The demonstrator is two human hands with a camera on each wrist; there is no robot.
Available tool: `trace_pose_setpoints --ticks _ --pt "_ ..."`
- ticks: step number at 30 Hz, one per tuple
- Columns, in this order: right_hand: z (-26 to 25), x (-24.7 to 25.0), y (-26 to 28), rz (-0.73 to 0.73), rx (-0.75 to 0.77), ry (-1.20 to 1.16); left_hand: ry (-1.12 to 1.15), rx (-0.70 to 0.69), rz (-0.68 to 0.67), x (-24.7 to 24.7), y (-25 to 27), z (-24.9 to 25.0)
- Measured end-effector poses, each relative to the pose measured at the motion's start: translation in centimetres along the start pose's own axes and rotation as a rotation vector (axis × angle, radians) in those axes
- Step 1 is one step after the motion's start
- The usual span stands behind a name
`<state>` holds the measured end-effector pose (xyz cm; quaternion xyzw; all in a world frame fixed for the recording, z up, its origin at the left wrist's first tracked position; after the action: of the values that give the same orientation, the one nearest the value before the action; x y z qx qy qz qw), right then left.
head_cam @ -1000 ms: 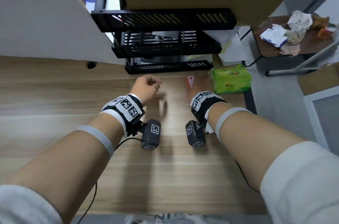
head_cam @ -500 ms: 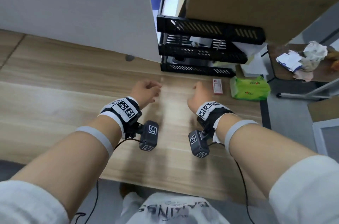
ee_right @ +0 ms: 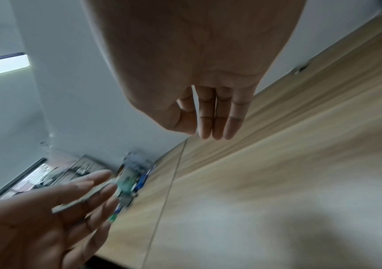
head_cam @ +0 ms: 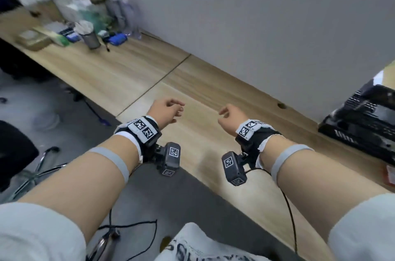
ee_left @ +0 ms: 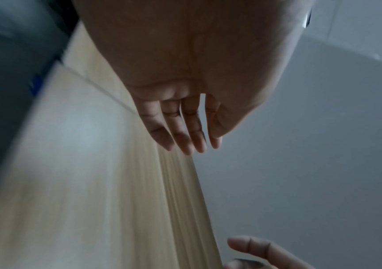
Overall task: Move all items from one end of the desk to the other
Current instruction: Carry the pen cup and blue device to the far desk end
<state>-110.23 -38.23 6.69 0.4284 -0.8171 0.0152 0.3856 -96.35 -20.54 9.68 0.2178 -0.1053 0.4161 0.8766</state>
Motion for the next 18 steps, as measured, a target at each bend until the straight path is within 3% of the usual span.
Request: trace_pose_setpoints --ticks 7,18 --pt "-15.7 -16.9 -3.0 -0.214 0.106 -0.006 -0.045 0.076 0.202 20.6 -0.4 -7.6" --pt "-31.1 -31.6 -11.4 -0.398 0.19 -0.025 0.016 0.183 0.382 38.6 -5.3 -15.2"
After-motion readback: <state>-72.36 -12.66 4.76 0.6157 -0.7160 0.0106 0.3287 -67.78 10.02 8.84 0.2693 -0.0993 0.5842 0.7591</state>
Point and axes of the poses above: each hand's wrist, its own y-axis away from the middle knuckle, its own x-axis out of the back of the hand, z = x × y, the point moved 10 cm from there along -y, towards the middle knuckle, and after that the axes turned 6 degrees about -y, right-handed, at the moved point
